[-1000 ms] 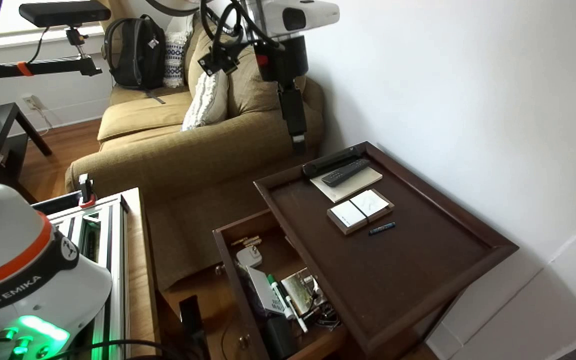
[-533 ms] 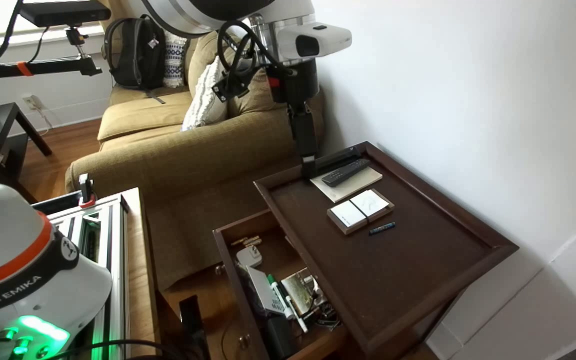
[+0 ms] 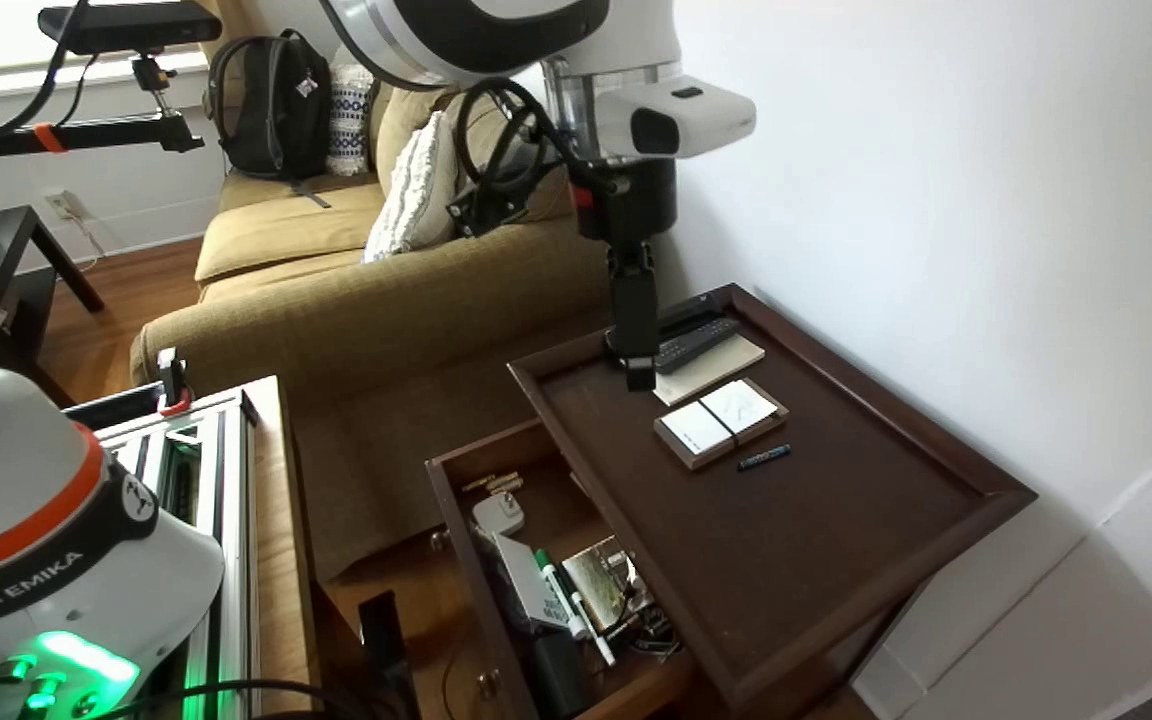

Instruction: Put the crayon in the first top drawer

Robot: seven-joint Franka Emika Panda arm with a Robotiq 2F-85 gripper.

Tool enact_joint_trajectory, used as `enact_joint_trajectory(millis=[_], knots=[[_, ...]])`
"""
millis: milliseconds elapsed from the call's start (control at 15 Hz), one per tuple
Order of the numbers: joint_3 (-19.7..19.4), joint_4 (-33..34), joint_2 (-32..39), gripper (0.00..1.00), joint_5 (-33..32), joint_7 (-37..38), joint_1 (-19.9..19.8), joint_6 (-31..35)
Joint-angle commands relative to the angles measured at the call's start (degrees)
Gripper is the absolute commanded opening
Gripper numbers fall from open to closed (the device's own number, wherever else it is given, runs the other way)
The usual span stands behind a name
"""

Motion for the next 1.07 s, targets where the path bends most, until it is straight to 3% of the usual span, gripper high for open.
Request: enact_joint_trajectory(millis=[0, 200, 467, 1000], knots=[[-5.4, 6.0, 9.3, 1.0, 7.2, -10.6, -0.1, 3.6], [-7.8, 10.9, 16.3, 1.0, 14.6, -21.9, -0.4, 7.1], [-6.9, 18.5, 25.3, 1.0, 20.8, -32.8, -1.2, 7.2], [-5.3, 34.1, 41.3, 1.0, 20.2, -38.4, -1.5, 4.2]])
